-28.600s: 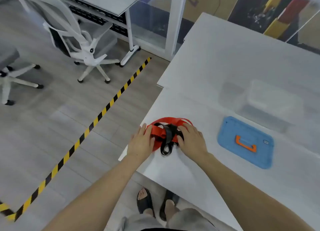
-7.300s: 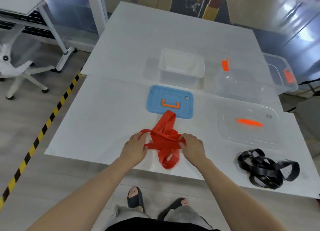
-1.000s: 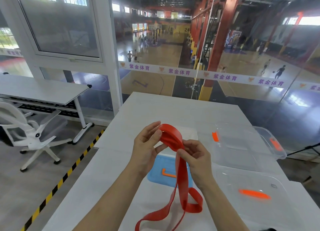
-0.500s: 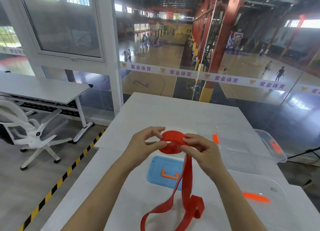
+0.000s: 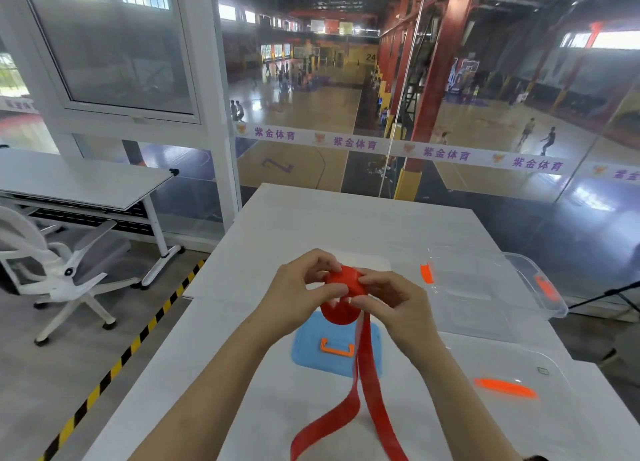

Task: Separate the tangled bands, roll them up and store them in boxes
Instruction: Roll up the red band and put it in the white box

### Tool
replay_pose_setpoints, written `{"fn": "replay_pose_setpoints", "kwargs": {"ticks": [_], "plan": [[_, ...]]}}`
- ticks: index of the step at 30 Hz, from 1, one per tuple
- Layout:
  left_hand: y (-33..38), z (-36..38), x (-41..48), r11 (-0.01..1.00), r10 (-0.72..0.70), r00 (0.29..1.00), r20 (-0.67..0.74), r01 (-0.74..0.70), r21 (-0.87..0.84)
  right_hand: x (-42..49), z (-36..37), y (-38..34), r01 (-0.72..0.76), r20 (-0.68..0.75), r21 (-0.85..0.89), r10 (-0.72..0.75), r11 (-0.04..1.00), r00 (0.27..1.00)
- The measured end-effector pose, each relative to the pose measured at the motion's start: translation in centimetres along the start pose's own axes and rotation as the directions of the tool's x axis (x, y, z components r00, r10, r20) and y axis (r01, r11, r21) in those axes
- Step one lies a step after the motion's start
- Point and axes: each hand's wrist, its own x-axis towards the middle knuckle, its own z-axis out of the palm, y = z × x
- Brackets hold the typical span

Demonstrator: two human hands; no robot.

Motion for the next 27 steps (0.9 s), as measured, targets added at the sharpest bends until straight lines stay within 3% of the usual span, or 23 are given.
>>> {"fn": "replay_pose_setpoints", "kwargs": {"ticks": [7,12,16,19,23,27], "plan": [[-0.6,1.4,-0.1,0.945,-0.078,0.986,-0.149,0.025,-0.325,-0.6,0.9,1.5,-0.062,-0.074,0.146,0.073,0.987,0.995],[-1.3,0.6,0.0,0.946,-0.085,0.995,-0.045,0.067,-0.316,0.2,1.0,2.1,-0.093,-0.128,0.160,0.114,0.983,0.985],[-1.9,-1.5,0.5,0.998,-0.042,0.994,0.104,0.047,-0.041,1.4,0.5,1.1,-0.053,-0.092,0.103,0.063,0.993,0.994],[-1.1,-2.2,1.3,0.997,-0.075,0.990,0.117,0.077,-0.015,2.7,0.0,-0.1,0.013,0.022,-0.021,-0.013,1.000,1.000],[0.4,-2.2,1.8,0.977,-0.056,0.991,0.121,0.030,0.212,3.9,-0.6,-1.3,0.099,0.127,-0.152,-0.080,0.983,0.989],[0.8,-2.5,2.3,0.974,-0.055,0.985,0.166,0.016,0.228,4.5,-0.8,-2.1,0.152,0.184,-0.191,-0.116,0.970,0.976]]}}
